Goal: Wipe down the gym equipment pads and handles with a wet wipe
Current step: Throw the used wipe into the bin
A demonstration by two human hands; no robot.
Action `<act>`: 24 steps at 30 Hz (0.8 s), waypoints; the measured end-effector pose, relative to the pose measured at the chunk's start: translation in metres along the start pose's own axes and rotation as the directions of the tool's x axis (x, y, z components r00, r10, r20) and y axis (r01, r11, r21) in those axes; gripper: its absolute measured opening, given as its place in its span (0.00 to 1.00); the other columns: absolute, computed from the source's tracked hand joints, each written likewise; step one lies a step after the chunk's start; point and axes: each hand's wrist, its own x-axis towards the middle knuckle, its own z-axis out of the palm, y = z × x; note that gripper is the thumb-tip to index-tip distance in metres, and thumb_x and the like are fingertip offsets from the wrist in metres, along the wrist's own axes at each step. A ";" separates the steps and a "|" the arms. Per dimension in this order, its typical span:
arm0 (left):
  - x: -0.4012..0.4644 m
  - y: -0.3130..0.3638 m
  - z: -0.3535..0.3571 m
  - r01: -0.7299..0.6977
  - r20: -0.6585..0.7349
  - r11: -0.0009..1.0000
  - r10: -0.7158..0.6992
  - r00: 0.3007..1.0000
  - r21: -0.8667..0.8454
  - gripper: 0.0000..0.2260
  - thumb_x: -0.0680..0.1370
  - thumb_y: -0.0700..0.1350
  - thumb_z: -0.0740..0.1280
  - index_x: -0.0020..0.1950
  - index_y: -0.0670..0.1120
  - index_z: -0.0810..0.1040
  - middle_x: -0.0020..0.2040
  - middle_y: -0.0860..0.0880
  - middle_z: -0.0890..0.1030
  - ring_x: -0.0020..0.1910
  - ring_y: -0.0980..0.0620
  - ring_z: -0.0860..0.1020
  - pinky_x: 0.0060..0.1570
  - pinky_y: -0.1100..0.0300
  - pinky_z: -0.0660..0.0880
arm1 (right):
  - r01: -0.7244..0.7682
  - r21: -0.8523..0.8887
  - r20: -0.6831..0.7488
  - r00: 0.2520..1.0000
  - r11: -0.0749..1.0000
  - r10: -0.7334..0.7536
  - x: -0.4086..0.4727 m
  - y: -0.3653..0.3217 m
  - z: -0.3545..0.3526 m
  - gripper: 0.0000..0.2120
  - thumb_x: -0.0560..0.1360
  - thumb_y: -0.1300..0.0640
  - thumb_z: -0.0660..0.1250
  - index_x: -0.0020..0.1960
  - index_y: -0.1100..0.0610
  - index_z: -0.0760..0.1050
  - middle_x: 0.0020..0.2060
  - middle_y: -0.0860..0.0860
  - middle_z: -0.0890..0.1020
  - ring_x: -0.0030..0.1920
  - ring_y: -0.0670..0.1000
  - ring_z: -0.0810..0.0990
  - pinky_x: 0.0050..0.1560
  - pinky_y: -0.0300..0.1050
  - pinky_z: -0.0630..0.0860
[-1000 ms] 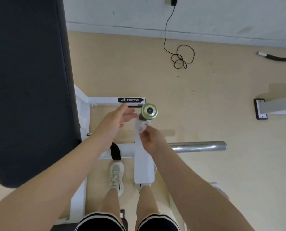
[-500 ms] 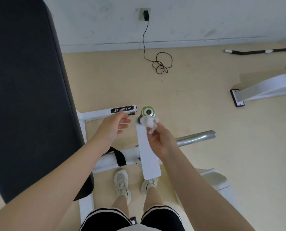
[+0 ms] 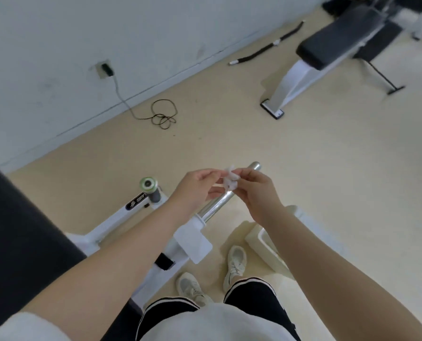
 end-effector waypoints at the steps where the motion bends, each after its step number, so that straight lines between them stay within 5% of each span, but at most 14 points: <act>1: 0.003 0.000 0.012 0.030 0.018 0.999 -0.029 0.999 -0.026 0.10 0.81 0.42 0.58 0.49 0.48 0.79 0.46 0.48 0.82 0.42 0.54 0.81 0.44 0.67 0.79 | 0.017 0.003 -0.023 1.000 1.000 -0.017 -0.005 -0.001 -0.012 0.09 0.73 0.74 0.61 0.44 0.64 0.77 0.40 0.59 0.81 0.44 0.57 0.81 0.52 0.44 0.79; 5: 0.018 -0.006 0.059 0.144 0.069 0.988 -0.140 0.988 -0.049 0.07 0.80 0.43 0.60 0.55 0.44 0.76 0.47 0.45 0.81 0.45 0.49 0.80 0.50 0.61 0.78 | 0.019 0.050 -0.090 0.996 0.999 -0.014 -0.023 0.000 -0.056 0.11 0.74 0.72 0.60 0.43 0.63 0.80 0.41 0.59 0.83 0.46 0.54 0.82 0.53 0.40 0.78; 8: 0.030 -0.015 0.097 0.178 0.117 0.984 -0.175 0.978 -0.014 0.07 0.80 0.44 0.60 0.50 0.44 0.77 0.46 0.45 0.81 0.46 0.48 0.81 0.51 0.60 0.78 | 0.026 -0.131 -0.145 0.988 0.991 -0.045 -0.034 0.005 -0.090 0.06 0.73 0.58 0.68 0.43 0.59 0.83 0.42 0.57 0.84 0.48 0.53 0.82 0.55 0.43 0.76; 10: 0.036 -0.023 0.127 0.202 0.159 0.979 -0.204 0.966 0.026 0.10 0.80 0.46 0.59 0.50 0.43 0.78 0.44 0.45 0.82 0.45 0.48 0.82 0.49 0.60 0.78 | 0.000 -0.184 -0.256 0.965 0.983 -0.048 -0.042 0.008 -0.118 0.09 0.73 0.55 0.70 0.45 0.63 0.81 0.39 0.55 0.83 0.43 0.50 0.81 0.49 0.36 0.75; 14: 0.043 -0.039 0.196 0.269 0.188 0.960 -0.280 0.941 0.084 0.14 0.81 0.47 0.57 0.46 0.40 0.77 0.43 0.45 0.81 0.46 0.47 0.82 0.54 0.57 0.77 | -0.038 -0.217 -0.349 0.936 0.975 -0.041 -0.053 0.014 -0.185 0.07 0.71 0.57 0.72 0.37 0.57 0.76 0.33 0.49 0.77 0.35 0.45 0.74 0.36 0.36 0.70; 19: 0.053 -0.071 0.279 0.299 0.212 0.932 -0.341 0.916 0.204 0.16 0.81 0.49 0.55 0.46 0.42 0.78 0.44 0.47 0.82 0.48 0.49 0.80 0.55 0.59 0.75 | -0.073 -0.271 -0.353 0.935 0.960 -0.029 -0.058 0.024 -0.277 0.07 0.72 0.64 0.69 0.47 0.55 0.74 0.40 0.50 0.75 0.37 0.49 0.76 0.37 0.40 0.74; 24: 0.086 -0.133 0.332 0.379 0.155 0.888 -0.426 0.891 0.261 0.10 0.80 0.48 0.56 0.44 0.48 0.74 0.45 0.49 0.77 0.45 0.52 0.76 0.48 0.60 0.72 | -0.210 -0.406 -0.435 0.900 0.890 0.014 -0.055 0.051 -0.369 0.02 0.72 0.62 0.68 0.43 0.57 0.78 0.35 0.45 0.79 0.36 0.48 0.76 0.42 0.44 0.72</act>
